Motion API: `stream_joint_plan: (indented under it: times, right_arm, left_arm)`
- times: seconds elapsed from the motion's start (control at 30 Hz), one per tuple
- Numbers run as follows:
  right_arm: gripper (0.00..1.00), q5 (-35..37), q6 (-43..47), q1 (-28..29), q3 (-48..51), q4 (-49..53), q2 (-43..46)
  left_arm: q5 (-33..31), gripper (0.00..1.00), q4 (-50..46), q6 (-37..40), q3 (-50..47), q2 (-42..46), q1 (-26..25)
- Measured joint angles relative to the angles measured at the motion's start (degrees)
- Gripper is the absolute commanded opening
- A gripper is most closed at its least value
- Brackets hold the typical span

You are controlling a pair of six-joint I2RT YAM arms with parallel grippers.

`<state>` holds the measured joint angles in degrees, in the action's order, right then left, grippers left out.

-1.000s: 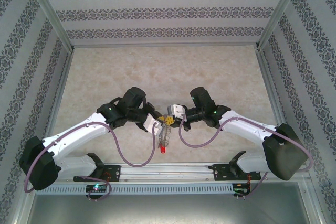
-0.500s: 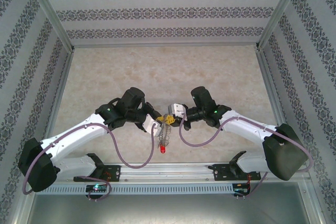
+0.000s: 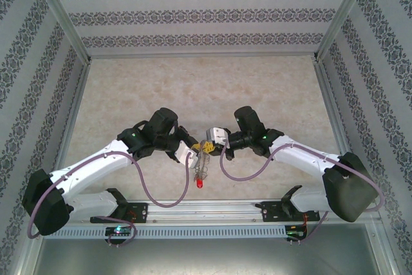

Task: Put the keys on the keyring

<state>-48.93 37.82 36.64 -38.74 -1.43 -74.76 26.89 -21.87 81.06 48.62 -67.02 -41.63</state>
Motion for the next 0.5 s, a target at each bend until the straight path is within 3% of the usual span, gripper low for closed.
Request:
stream_joint_plan:
  times: [0.5]
  right_arm:
    - [0.0, 1.55, 0.72, 0.37, 0.68, 0.15, 1.57]
  left_arm:
    - [0.0, 0.0, -0.28, -0.02, -0.09, -0.26, 0.0]
